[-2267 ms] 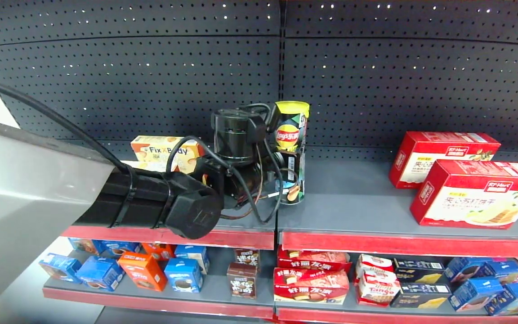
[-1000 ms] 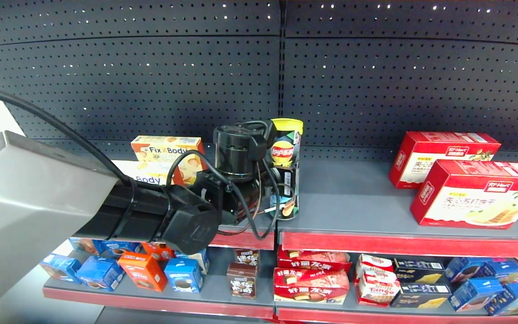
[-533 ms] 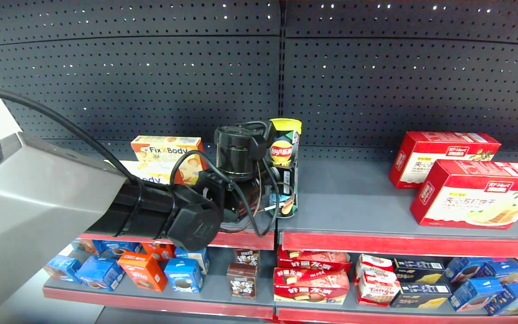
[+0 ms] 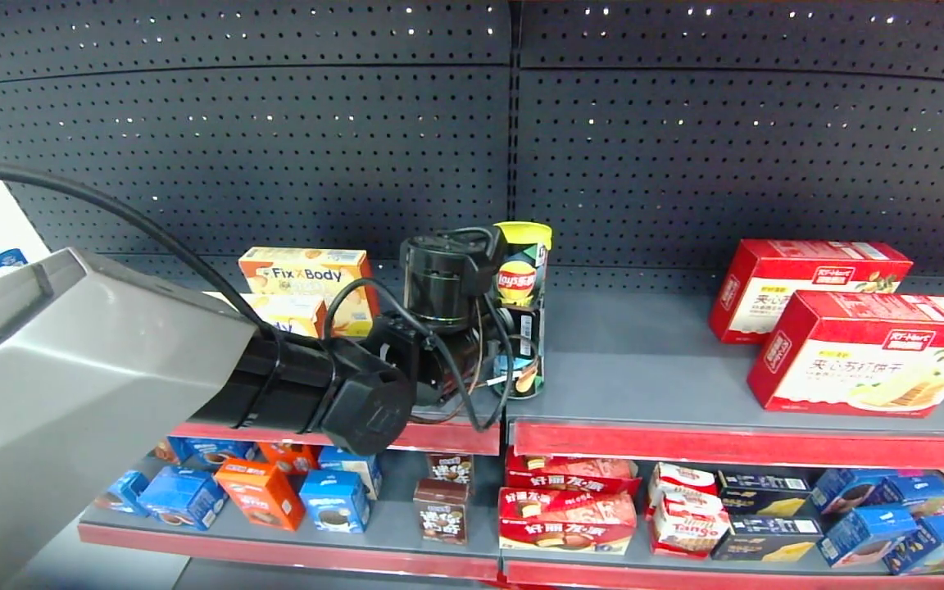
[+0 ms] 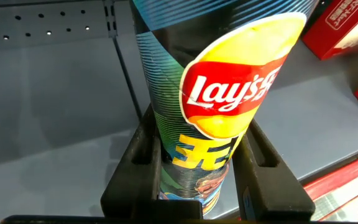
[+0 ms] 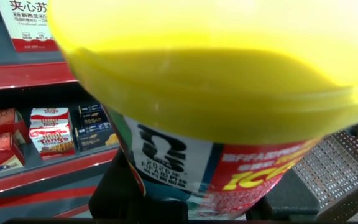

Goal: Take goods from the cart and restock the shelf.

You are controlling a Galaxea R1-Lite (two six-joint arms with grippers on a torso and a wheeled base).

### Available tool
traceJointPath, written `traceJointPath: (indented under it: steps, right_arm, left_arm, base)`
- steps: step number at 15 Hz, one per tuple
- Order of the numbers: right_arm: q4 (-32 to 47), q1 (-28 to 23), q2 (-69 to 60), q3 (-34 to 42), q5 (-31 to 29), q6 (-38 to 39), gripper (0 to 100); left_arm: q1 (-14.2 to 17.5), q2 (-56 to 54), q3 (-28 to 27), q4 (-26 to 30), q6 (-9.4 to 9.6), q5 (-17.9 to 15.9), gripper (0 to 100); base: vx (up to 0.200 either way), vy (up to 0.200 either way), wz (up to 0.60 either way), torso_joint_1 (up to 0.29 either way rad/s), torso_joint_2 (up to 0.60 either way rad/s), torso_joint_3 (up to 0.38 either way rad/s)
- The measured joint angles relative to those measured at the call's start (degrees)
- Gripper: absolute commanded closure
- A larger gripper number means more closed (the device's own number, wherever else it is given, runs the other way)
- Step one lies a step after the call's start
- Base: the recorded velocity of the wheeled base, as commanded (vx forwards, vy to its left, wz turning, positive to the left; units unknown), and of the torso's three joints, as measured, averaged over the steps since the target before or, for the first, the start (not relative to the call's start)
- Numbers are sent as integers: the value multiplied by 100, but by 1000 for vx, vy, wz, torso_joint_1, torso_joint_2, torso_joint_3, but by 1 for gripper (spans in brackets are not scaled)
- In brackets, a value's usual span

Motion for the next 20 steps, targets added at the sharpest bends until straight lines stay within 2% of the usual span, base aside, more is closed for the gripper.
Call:
traceJointPath:
  steps: [2,3,13,20]
  right_arm:
    - [1,0,0,0,0,0,100]
    - [0,0,0,0,0,0,100]
    - [0,0,2,-29,-2,-2,100]
    - [0,0,5,-21,2,0,100]
  left_arm:
    - [0,13,-5,0,0,0,100]
    - [0,22,-6,0,0,0,0]
    - [-9,24,-129,-2,-17,126,0]
    - [-160,-13,-59,0,-9,205,0]
  base:
    - [0,0,0,0,0,0]
    - [0,0,0,0,0,0]
    - [0,0,0,0,0,0]
    - [0,0,0,0,0,0]
